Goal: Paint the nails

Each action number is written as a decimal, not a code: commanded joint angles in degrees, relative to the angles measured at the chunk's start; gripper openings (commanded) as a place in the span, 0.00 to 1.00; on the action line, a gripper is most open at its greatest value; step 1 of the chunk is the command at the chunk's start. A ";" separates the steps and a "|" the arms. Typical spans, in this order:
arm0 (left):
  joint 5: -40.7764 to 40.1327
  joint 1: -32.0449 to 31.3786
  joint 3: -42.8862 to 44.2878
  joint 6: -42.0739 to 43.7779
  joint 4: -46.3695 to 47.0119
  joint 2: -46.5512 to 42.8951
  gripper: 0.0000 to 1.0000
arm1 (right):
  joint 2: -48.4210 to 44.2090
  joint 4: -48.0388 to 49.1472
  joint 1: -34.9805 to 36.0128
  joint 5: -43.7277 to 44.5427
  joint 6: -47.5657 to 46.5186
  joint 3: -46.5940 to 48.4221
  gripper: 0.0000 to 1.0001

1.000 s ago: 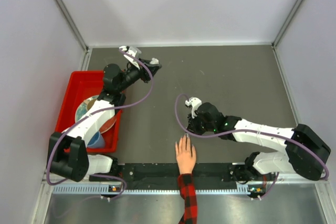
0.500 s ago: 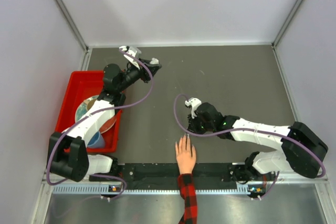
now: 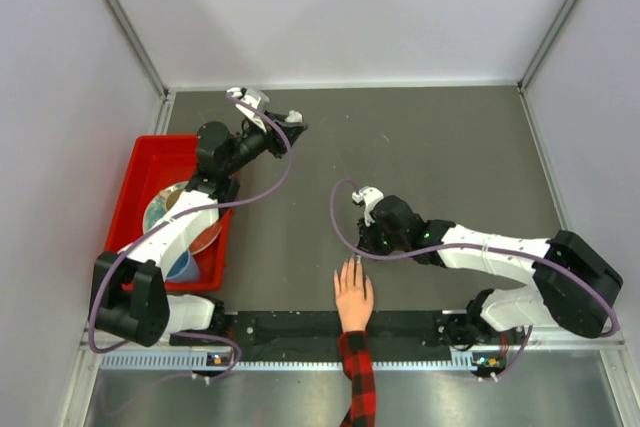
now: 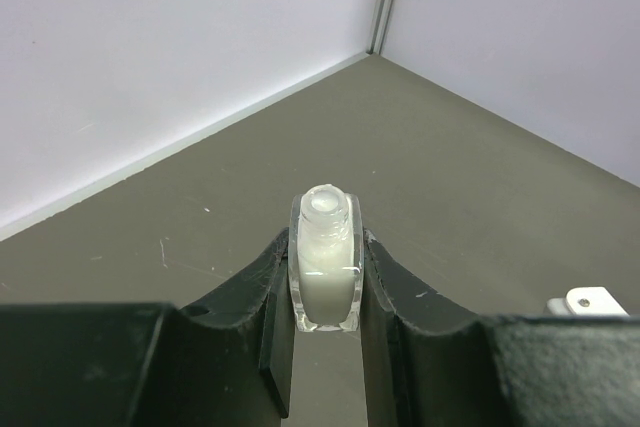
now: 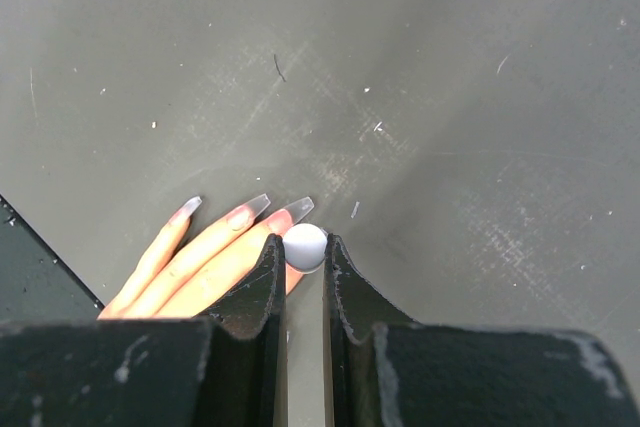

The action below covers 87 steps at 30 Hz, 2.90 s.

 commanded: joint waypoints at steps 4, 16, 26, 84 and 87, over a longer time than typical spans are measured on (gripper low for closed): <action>0.14 0.25 2.23 0.83 3.15 -1.60 0.00 | 0.25 1.81 -0.55 0.60 0.13 1.49 0.00; -0.04 0.25 2.32 1.18 2.79 -1.60 0.00 | 0.78 1.73 -0.55 1.66 0.22 1.93 0.00; -0.13 0.25 2.32 1.54 2.53 -1.86 0.00 | 1.48 2.34 -0.55 1.92 0.04 2.10 0.00; 1.98 0.51 2.75 -1.01 3.94 -3.44 0.00 | -10.54 -2.84 -1.52 8.16 -2.33 6.23 0.00; 5.58 0.43 3.90 -2.85 3.94 -3.62 0.00 | -14.41 -6.70 -1.52 9.65 -3.73 8.69 0.00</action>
